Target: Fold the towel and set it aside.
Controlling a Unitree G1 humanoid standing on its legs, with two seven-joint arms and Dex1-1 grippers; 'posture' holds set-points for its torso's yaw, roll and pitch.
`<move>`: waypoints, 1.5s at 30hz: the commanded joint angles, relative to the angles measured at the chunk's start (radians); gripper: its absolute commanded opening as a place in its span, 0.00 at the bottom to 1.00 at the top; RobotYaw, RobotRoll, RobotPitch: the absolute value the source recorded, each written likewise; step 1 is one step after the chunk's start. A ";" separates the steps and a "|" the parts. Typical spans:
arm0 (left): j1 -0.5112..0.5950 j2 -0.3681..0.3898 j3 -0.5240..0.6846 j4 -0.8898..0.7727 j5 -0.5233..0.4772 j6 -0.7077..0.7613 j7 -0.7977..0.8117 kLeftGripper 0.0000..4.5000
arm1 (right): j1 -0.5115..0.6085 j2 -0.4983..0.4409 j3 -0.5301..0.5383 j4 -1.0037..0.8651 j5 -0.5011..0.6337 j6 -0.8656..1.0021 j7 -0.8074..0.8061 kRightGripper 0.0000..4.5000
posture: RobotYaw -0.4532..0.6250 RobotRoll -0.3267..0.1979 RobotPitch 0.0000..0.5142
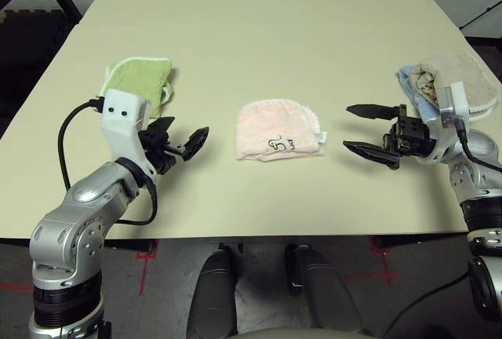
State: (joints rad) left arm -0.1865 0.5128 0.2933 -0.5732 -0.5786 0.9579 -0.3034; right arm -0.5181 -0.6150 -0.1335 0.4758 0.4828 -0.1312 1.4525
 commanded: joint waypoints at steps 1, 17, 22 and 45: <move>-0.018 -0.011 0.001 0.013 -0.042 0.065 0.011 0.99 | 0.034 -0.024 -0.024 -0.026 0.003 -0.009 0.003 0.99 | 0.31 0.62 0.41; -0.225 -0.285 0.209 0.119 -0.359 0.642 0.159 0.99 | 0.074 -0.064 -0.036 -0.056 -0.015 -0.020 -0.023 0.99 | 0.26 0.62 0.41; -0.299 -0.341 0.298 0.293 -0.466 0.657 0.323 0.99 | 0.065 -0.064 -0.033 -0.046 -0.030 -0.031 -0.029 0.99 | 0.25 0.62 0.41; -0.371 -0.313 0.113 0.514 -0.694 0.657 0.518 0.61 | 0.056 -0.070 -0.040 -0.028 -0.055 -0.063 -0.058 1.00 | 0.22 0.62 0.44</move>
State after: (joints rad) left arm -0.5733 0.1961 0.4292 -0.0633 -1.2620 1.5985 0.2276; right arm -0.4649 -0.6728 -0.1659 0.4367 0.4364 -0.1813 1.3962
